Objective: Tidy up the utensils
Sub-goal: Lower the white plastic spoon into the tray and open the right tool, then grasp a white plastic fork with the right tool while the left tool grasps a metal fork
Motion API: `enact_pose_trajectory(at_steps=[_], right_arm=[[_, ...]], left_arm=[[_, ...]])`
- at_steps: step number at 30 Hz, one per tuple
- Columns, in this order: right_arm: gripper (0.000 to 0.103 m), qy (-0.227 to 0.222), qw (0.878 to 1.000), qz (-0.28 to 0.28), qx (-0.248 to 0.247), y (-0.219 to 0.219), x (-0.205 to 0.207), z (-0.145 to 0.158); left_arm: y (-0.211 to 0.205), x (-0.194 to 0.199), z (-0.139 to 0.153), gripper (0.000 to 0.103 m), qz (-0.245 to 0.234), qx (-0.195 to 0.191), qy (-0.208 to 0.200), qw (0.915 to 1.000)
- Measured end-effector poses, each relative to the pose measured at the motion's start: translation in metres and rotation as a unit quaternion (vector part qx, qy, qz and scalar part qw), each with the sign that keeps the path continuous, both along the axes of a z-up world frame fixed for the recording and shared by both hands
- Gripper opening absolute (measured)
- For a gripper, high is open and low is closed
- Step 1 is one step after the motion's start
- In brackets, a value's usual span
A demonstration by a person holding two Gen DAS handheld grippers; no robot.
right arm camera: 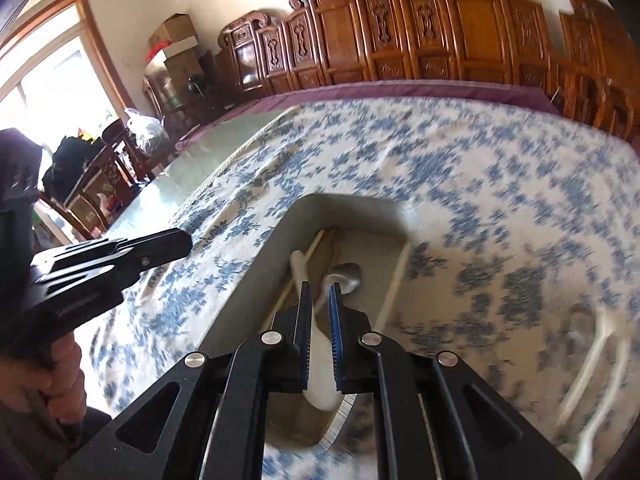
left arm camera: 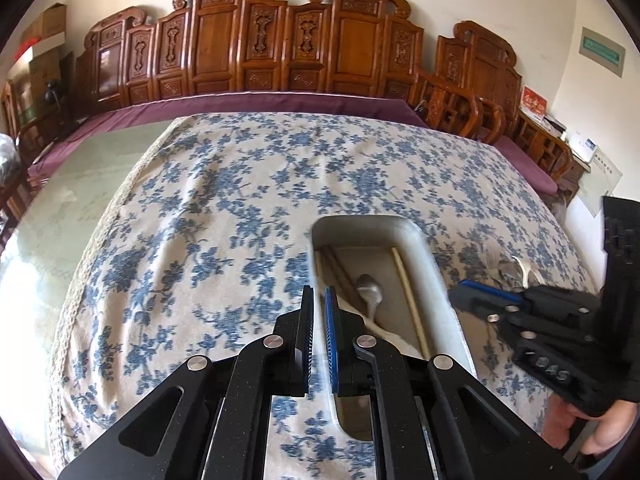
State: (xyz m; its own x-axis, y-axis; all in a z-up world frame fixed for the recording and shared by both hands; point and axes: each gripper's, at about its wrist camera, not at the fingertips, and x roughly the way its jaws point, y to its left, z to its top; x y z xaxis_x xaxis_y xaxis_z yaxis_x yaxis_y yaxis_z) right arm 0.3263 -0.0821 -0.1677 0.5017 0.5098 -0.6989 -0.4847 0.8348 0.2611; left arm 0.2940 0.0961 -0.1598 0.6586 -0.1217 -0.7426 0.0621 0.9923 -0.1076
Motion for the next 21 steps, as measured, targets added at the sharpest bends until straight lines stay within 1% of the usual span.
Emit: enact_pose_trajectory(at_steps=[4, 5, 10, 13, 19, 21], right_arm=[[0.012, -0.026, 0.999, -0.014, -0.014, -0.035, -0.013, 0.014], [0.012, -0.036, 0.999, -0.023, -0.021, -0.049, -0.018, 0.018], [0.012, -0.052, 0.996, -0.06, -0.044, -0.097, -0.03, 0.022], [0.012, -0.053, 0.993, -0.083, -0.062, -0.128, -0.032, 0.017], [0.012, -0.044, 0.988, -0.12, -0.091, -0.169, -0.033, -0.002], [0.015, -0.041, 0.987, -0.127, -0.094, -0.177, -0.031, -0.008]], left_arm=[[-0.02, -0.001, 0.003, 0.005, -0.02, -0.005, -0.006, 0.9998], [-0.024, -0.001, 0.003, 0.005, -0.024, -0.005, -0.007, 0.9997], [-0.055, -0.002, 0.002, 0.005, -0.052, -0.004, -0.007, 0.9986], [-0.073, -0.004, 0.0, 0.005, -0.068, -0.004, -0.007, 0.9977], [-0.108, -0.006, -0.008, 0.005, -0.097, 0.005, -0.002, 0.9953], [-0.117, -0.007, -0.012, 0.005, -0.104, 0.004, 0.001, 0.9946]])
